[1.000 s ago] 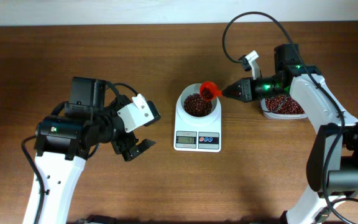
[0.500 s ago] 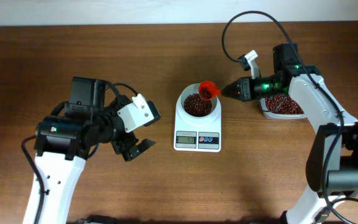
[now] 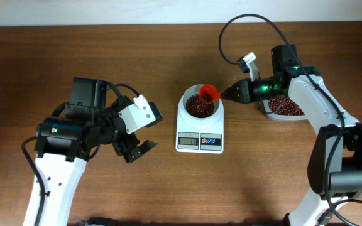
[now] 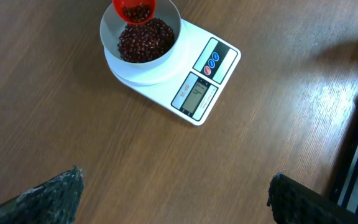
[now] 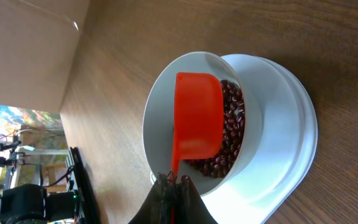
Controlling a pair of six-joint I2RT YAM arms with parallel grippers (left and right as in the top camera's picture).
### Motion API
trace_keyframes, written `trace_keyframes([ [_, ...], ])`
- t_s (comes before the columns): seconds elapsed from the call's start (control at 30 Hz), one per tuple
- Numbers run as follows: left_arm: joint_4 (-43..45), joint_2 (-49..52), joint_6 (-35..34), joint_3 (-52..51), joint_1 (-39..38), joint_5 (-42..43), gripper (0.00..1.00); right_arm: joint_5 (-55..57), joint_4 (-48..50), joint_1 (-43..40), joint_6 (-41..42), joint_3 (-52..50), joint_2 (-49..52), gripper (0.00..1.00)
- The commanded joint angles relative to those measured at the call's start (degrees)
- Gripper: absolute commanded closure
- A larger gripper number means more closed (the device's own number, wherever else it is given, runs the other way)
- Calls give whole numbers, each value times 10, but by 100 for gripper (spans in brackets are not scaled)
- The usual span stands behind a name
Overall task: Scoop and weigh 50g on scale
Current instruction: 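Lower the scoop into the bowl and shake out beans with the right gripper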
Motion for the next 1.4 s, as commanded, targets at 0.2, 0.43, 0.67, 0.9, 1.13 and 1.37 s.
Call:
trace_keyframes([
  [0.2,0,-2,3,7,2,4,1,-9,2,5,-2,-2,1,96],
  [0.43,0,-2,3,7,2,4,1,41,-15,5,2,-3,2,96],
  [0.67,0,-2,3,7,2,4,1,-27,-2,5,-7,-2,2,96],
  [0.9,0,-2,3,7,2,4,1,-28,2,9,2,-2,1,96],
  [1.13,0,-2,3,7,2,4,1,17,-11,18,42,-1,1,96],
  [1.37,0,-2,3,7,2,4,1,-37,0,24,21,0,1,96],
])
